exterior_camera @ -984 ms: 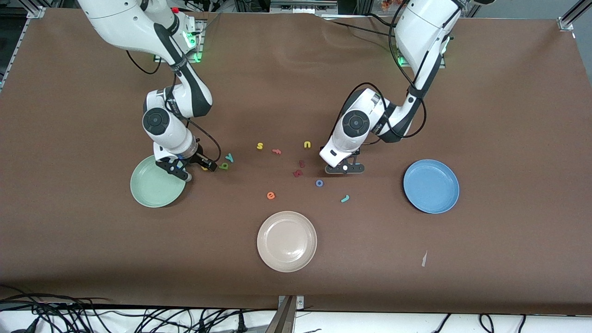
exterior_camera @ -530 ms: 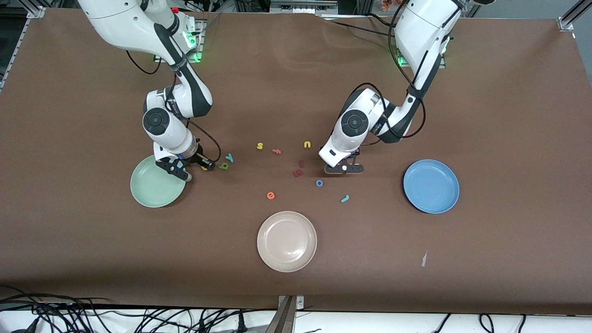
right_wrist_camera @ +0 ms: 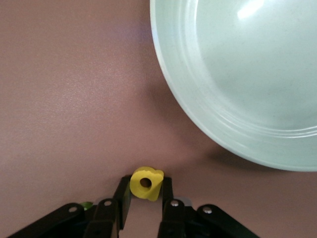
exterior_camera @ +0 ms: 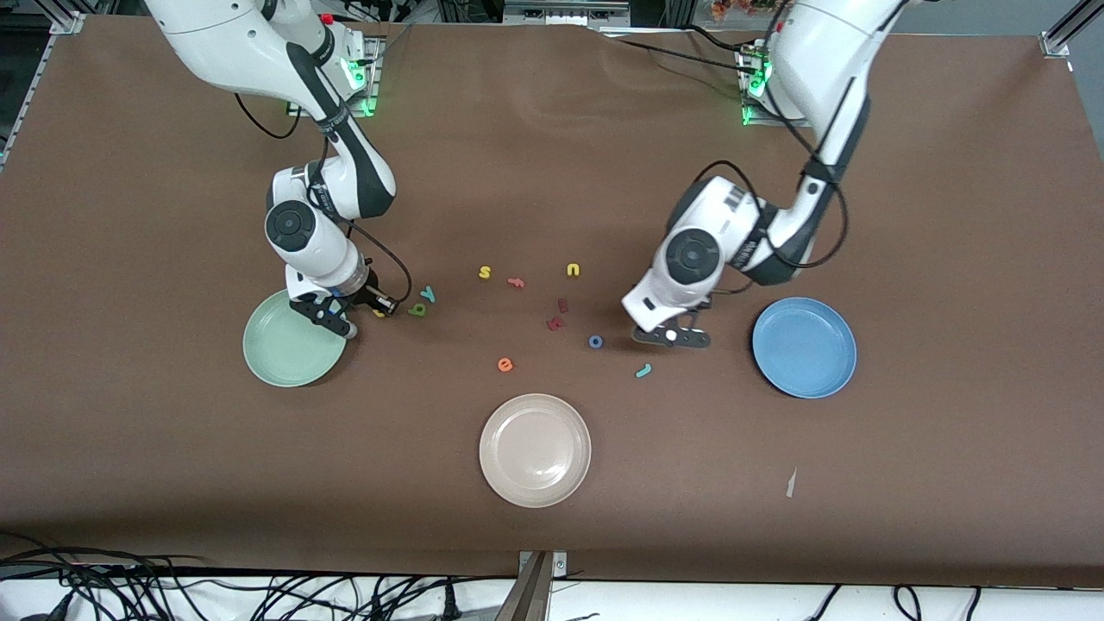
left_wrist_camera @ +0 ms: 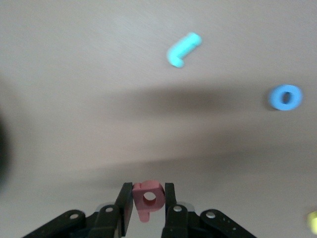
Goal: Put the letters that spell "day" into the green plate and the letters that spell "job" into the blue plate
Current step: 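Carry the p to the blue plate while the right gripper drops the a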
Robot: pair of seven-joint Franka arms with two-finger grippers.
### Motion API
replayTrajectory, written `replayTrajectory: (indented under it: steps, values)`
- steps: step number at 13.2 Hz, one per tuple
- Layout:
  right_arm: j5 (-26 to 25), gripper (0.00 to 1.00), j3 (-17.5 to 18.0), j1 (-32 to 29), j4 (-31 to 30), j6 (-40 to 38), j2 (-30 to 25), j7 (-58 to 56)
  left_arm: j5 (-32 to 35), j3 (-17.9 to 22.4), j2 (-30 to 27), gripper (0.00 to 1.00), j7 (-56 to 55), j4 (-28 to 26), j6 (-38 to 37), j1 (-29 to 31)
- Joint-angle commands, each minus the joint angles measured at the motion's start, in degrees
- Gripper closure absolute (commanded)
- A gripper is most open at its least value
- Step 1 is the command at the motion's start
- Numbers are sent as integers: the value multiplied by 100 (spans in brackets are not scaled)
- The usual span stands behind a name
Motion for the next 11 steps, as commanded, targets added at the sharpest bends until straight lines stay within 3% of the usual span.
replayTrajectory:
  steps: [1, 5, 8, 9, 11]
  values:
    - [81, 71, 12, 30, -68, 84, -111, -29, 127, -59, -259, 89, 1408, -89, -230, 640]
    - [-16, 71, 12, -118, -15, -758, -760, -169, 136, -50, -224, 91, 3045, -36, -221, 1431]
    - [-25, 71, 12, -600, -24, -1225, -1139, -1089, 415, -41, -93, 87, 3741, 8, -151, 1731]
    - [-16, 70, 12, -794, -33, -1252, -1175, -1511, 678, -41, -23, 73, 3829, 121, -151, 1758]
    - [-25, 70, 12, -1154, -33, -1252, -1175, -2206, 716, -50, 22, 8, 4188, 183, -151, 1784]
